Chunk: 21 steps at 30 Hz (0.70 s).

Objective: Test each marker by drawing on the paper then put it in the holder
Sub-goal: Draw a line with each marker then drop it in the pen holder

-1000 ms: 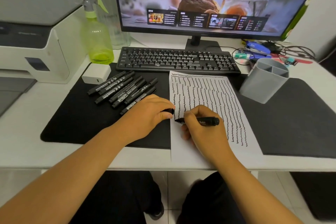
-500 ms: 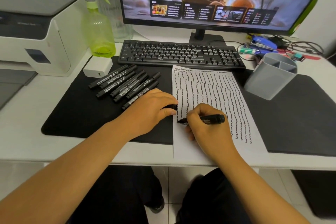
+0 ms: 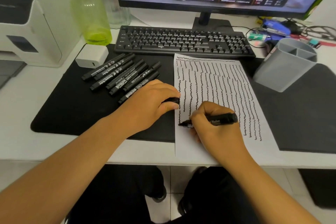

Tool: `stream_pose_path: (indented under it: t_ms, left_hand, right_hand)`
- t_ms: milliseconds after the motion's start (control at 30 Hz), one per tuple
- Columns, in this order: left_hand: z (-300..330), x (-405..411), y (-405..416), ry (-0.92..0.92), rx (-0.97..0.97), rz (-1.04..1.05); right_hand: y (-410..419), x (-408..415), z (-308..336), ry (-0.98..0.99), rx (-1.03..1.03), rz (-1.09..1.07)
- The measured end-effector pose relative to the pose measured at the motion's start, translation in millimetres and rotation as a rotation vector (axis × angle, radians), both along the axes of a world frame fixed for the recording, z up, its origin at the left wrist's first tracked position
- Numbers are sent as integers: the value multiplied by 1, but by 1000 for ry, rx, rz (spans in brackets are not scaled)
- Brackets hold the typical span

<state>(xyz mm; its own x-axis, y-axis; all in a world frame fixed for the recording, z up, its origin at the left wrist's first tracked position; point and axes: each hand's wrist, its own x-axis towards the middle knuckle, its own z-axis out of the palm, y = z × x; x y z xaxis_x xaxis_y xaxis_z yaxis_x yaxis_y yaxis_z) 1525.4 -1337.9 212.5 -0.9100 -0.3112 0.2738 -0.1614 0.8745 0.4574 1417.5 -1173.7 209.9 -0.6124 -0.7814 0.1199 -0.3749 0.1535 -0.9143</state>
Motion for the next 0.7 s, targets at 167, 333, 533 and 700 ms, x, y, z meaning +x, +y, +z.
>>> stream_pose_path:
  t_ms: [167, 333, 533, 700]
  left_hand:
    - [-1, 1, -2, -14, 2, -20]
    - [5, 4, -2, 120, -17, -52]
    - [7, 4, 2, 200, -58, -115]
    - [8, 5, 3, 190, -59, -141]
  right_hand:
    - [3, -8, 12, -188, -204, -91]
    - [3, -19, 27, -249, -319, -205]
    - [-4, -10, 25, -208, -267, -135]
    - [-6, -9, 24, -222, -253, -86]
